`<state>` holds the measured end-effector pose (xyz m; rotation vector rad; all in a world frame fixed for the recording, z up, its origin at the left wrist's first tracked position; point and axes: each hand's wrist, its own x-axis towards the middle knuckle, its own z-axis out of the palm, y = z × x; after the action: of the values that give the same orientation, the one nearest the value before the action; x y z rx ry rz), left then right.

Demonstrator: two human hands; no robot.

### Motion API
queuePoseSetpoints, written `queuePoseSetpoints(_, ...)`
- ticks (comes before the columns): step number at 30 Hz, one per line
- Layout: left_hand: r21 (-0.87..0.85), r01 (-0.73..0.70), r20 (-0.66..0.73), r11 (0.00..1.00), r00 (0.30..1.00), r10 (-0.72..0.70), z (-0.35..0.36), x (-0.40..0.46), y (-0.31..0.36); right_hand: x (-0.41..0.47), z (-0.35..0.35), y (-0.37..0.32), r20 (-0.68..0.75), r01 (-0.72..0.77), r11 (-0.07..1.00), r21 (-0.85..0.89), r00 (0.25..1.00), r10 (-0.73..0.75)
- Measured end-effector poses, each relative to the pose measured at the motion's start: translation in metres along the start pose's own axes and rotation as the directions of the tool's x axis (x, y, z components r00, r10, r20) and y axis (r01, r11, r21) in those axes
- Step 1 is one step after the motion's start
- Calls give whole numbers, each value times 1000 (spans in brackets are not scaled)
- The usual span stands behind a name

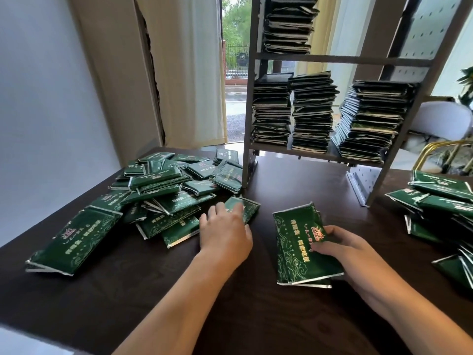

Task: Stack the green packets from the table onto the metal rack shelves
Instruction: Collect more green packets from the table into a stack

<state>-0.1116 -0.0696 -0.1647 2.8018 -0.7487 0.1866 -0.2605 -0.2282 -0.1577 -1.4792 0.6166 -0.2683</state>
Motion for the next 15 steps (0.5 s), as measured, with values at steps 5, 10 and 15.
queuePoseSetpoints(5,85,-52,48,995,998,48,-4,1,1,-1,1,-2,-9,-8,1000,-10,1000,8)
queuePoseSetpoints(10,39,-116,70,992,991,113,-6,-9,11,-2,1,-2,-28,-9,1000,1,1000,9)
queuePoseSetpoints(15,-17,-113,-10,993,994,113,-6,-11,13,-3,2,-5,-41,-11,999,48,999,13)
